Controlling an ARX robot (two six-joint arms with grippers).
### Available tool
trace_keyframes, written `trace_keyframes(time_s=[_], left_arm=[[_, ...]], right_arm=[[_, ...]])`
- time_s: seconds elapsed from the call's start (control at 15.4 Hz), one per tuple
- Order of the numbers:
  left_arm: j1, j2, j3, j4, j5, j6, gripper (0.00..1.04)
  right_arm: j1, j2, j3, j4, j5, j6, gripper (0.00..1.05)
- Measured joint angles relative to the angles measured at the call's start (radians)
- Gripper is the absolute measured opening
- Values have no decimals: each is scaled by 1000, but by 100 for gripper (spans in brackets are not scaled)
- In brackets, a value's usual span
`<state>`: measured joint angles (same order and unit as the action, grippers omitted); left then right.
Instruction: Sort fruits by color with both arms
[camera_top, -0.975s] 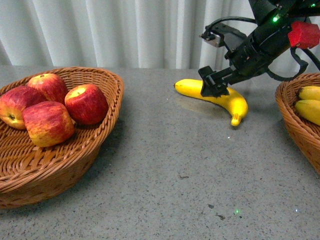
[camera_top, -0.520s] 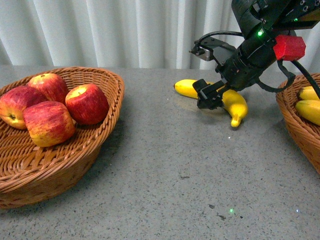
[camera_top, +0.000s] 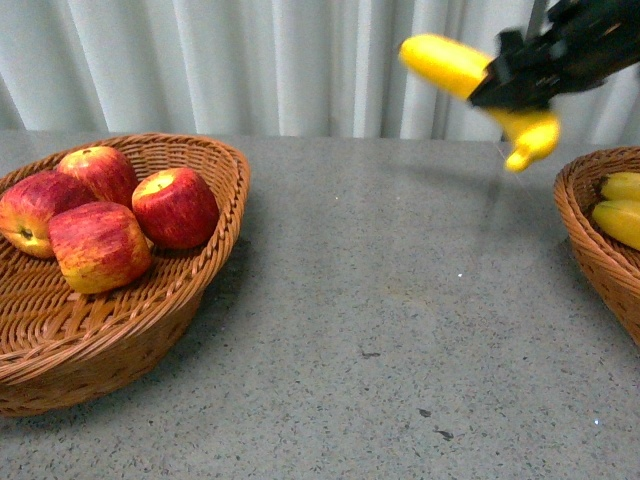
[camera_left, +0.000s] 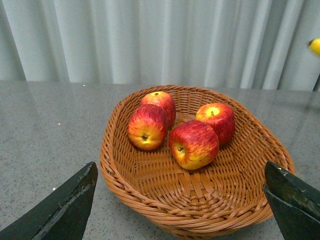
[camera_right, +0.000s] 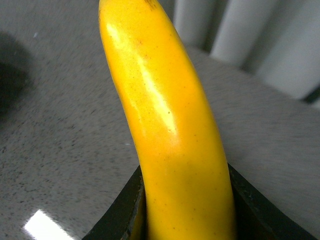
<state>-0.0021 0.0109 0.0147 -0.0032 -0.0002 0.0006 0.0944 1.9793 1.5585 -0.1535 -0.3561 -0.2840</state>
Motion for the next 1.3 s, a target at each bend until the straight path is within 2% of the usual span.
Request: trace_keyframes(time_s=[0.13, 0.26, 0.46, 0.59, 0.65, 0.72, 0.85, 0.98, 1.17, 1.24, 1.3], left_arm=[[0, 0, 0, 0, 0, 0, 98], [0, 0, 0, 0, 0, 0, 98], [0, 0, 0, 0, 0, 0, 98], [0, 0, 0, 0, 0, 0, 98], [0, 0, 0, 0, 0, 0, 98], [0, 0, 0, 0, 0, 0, 98], [0, 0, 0, 0, 0, 0, 98], [0, 0, 0, 0, 0, 0, 98], [0, 0, 0, 0, 0, 0, 98], [0, 0, 0, 0, 0, 0, 98], [0, 0, 0, 0, 0, 0, 98]], right_arm=[[-116, -206, -176, 84, 4, -26, 36], [-232, -329, -347, 93, 10, -92, 36], [-340, -347, -510, 84, 10, -159, 36], [-365, -365, -578, 80, 16, -200, 37], [-365, -380, -589, 78, 16, -211, 45], [-362, -406, -589, 96, 6, -215, 58], [-353, -437, -578, 99, -25, -207, 74], [-309, -509, -576, 123, -82, -159, 98], [-253, -687, -605, 153, -156, -64, 98], [-209, -780, -687, 301, -73, 9, 93], [-137, -911, -822, 440, 124, 107, 80]])
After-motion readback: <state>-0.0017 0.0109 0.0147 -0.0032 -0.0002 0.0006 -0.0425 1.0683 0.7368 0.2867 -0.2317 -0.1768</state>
